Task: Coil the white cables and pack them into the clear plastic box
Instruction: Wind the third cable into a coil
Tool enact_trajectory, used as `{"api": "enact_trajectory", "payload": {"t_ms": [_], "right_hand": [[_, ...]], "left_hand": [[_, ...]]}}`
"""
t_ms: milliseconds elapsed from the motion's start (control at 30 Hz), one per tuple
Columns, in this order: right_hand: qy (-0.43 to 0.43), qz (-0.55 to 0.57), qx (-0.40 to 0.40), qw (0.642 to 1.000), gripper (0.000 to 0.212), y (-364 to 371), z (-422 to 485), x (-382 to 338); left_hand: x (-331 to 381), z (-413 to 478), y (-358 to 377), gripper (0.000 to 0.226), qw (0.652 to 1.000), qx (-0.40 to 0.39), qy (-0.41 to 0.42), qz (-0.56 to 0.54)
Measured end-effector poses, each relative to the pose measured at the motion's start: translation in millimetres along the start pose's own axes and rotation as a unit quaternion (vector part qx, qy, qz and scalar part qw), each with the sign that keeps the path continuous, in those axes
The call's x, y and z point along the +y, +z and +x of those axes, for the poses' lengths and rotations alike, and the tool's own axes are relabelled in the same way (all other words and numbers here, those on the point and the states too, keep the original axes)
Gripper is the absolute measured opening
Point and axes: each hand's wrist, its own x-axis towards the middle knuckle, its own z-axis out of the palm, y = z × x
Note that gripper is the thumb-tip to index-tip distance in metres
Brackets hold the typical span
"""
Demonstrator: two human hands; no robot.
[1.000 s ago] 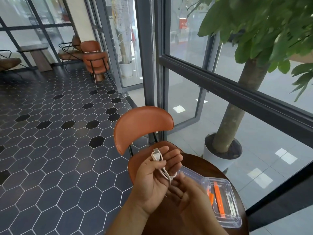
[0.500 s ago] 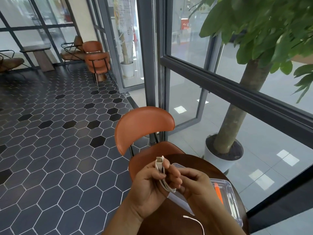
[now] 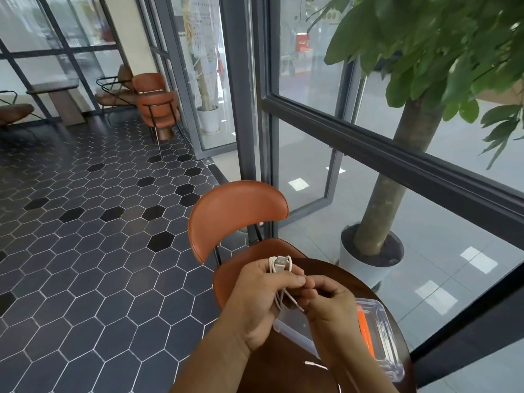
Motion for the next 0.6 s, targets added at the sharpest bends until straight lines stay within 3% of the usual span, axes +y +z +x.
{"api": "enact_trajectory", "payload": {"t_ms": [167,433,600], "right_hand": [[-0.013,0.013,-0.009,1.0,0.025,-2.4,1.9,-2.6],[-0.036,0.054,-0.025,0.998,0.014,-6.9,8.3,-12.4],[-0.076,-0.037,-0.007,0.996,0.036,-16.2,10.4,-26.2]], "left_hand": [[0.0,-5.1,10.2,0.037,0.998,0.035,0.043,0.043],[3.9,-2.8,4.9,0.014,0.994,-0.033,0.062,0.086],[4.8,0.0,-12.9,0.017,0.991,-0.033,0.047,0.121]]}}
